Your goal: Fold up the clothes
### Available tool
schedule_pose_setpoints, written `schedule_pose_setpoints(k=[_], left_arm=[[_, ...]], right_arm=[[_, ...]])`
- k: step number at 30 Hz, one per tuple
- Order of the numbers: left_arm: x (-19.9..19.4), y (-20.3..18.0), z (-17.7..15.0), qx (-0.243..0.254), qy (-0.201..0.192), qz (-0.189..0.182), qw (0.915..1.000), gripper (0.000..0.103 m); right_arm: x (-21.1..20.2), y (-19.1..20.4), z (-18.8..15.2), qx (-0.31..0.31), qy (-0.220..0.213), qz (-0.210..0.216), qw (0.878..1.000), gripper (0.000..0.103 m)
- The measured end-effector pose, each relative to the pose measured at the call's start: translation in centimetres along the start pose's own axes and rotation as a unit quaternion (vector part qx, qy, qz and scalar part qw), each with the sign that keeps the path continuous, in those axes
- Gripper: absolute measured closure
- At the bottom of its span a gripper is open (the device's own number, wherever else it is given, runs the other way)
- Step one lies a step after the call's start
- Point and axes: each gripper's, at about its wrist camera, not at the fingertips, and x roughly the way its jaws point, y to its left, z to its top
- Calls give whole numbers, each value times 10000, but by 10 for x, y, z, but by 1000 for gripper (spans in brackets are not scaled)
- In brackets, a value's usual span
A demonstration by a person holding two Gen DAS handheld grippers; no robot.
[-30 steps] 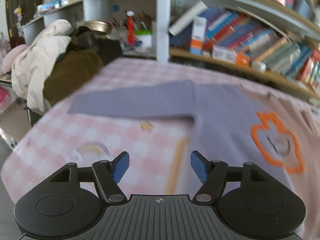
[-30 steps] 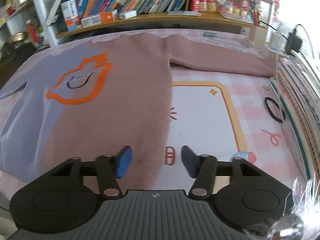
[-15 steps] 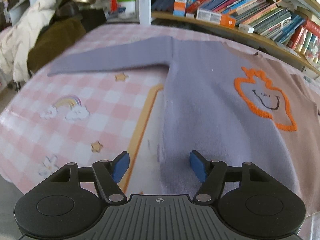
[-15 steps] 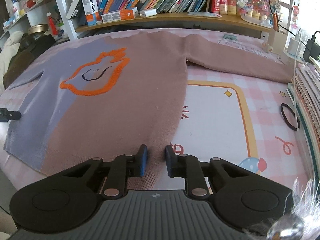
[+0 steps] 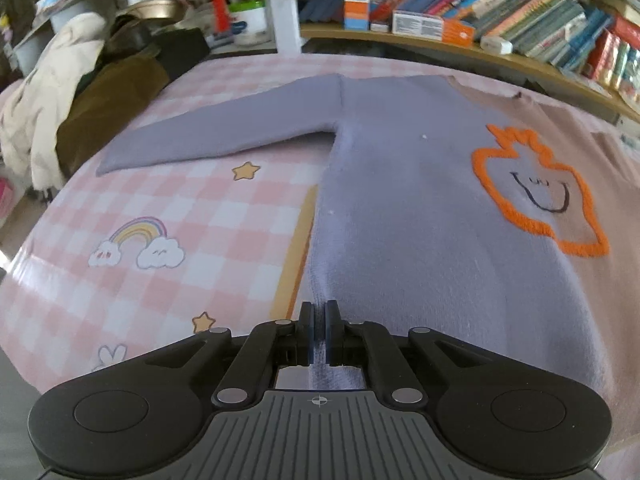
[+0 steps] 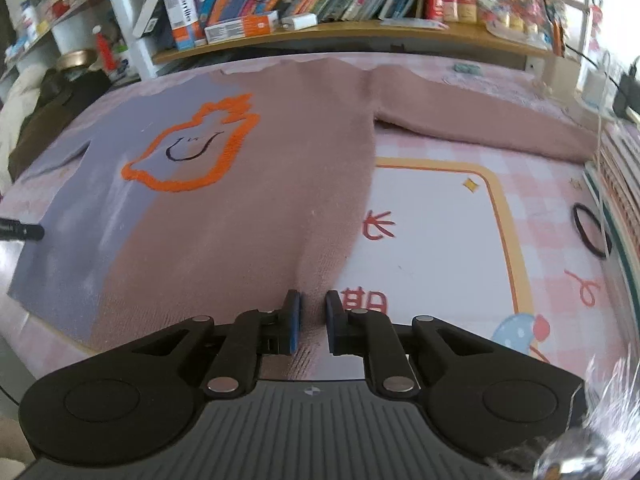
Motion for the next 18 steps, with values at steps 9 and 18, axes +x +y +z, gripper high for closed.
schedule_pose_setpoints(k=[9, 18], left_arm=[[-5, 11, 0, -293, -204, -95, 9993, 92], [-39, -3, 11, -138, -939, 43, 9955, 54]], right_arm=[[0, 6, 1, -81, 58, -37, 9999, 88], [-21, 7, 18, -232, -448, -79, 9987, 43]])
